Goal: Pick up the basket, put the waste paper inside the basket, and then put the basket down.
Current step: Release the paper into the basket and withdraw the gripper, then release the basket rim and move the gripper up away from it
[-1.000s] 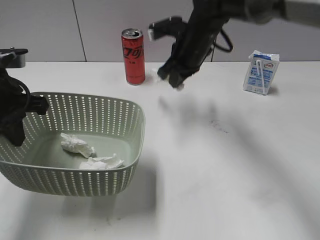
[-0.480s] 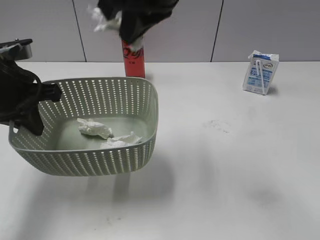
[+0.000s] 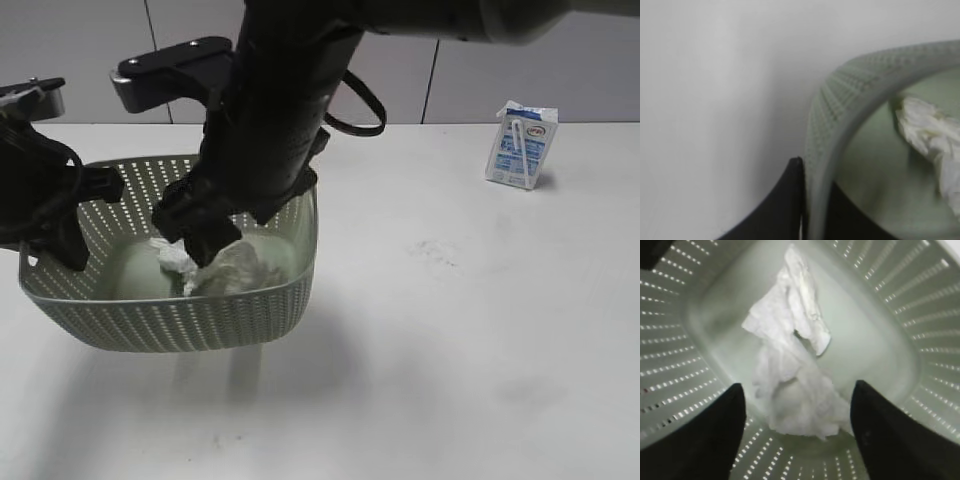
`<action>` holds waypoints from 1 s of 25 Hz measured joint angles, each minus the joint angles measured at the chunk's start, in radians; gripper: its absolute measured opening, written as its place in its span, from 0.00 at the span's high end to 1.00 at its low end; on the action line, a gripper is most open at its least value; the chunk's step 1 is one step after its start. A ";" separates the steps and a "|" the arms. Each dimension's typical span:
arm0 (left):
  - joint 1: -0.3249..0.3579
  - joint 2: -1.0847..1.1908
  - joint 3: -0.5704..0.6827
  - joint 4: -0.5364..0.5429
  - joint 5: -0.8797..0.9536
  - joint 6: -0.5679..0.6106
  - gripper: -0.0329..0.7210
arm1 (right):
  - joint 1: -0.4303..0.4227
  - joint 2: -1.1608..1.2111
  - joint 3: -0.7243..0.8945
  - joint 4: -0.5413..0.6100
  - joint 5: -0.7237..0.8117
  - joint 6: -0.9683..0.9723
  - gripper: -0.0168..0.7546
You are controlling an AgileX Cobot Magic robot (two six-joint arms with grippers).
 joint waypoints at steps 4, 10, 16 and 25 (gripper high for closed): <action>0.000 0.000 0.000 -0.004 0.000 0.000 0.95 | -0.020 -0.004 -0.049 -0.161 0.025 0.049 0.21; 0.000 0.000 0.000 -0.006 -0.002 -0.001 0.95 | -0.249 -0.010 -0.187 -0.292 0.083 0.072 0.21; 0.000 0.000 0.000 -0.005 -0.002 -0.001 0.95 | -0.540 -0.006 -0.196 -0.294 0.119 0.075 0.21; 0.000 0.000 0.000 0.026 -0.004 -0.001 0.95 | -0.748 -0.019 -0.166 -0.272 0.268 0.039 0.21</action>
